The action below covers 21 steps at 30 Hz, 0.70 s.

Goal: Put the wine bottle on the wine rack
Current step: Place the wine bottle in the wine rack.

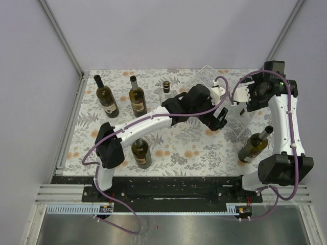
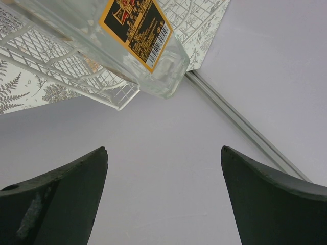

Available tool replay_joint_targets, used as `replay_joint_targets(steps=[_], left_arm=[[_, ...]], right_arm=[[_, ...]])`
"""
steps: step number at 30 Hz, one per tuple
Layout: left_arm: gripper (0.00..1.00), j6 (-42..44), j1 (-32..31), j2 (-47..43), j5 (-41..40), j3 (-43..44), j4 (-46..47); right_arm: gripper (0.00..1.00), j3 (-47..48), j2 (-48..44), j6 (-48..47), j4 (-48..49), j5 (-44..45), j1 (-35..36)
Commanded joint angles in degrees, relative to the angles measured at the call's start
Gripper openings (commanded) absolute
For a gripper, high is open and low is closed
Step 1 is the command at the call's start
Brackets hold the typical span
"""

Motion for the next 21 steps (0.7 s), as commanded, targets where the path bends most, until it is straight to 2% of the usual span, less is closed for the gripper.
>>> replay_joint_targets(steps=[1,6,12,17,21], left_arm=[[0.97,1.71,0.3,-4.81,0.55,-0.89,1.96],[0.97,6.62,0.47,-9.46,1.35,-0.98,-1.72],[0.97,16.99,1.0,-16.32,-1.98,-1.77,-8.48],[0.98,23.85,3.45,-19.32,-6.82,2.62,-18.32],[0.98,25.27,9.95,-20.46,-5.61,5.35,-23.17]], right_arm=[[0.99,1.16,-2.6,1.88,-0.36,0.57,0.02],[0.99,4.94,-2.69,6.18,-3.6,-3.56,0.02],[1.0,4.16,-6.28,13.74,-3.62,-14.1,0.11],[0.99,5.82,-8.4,25.59,-1.77,-25.25,0.02],[1.0,7.67,-8.93,38.23,1.91,-35.63,0.55]])
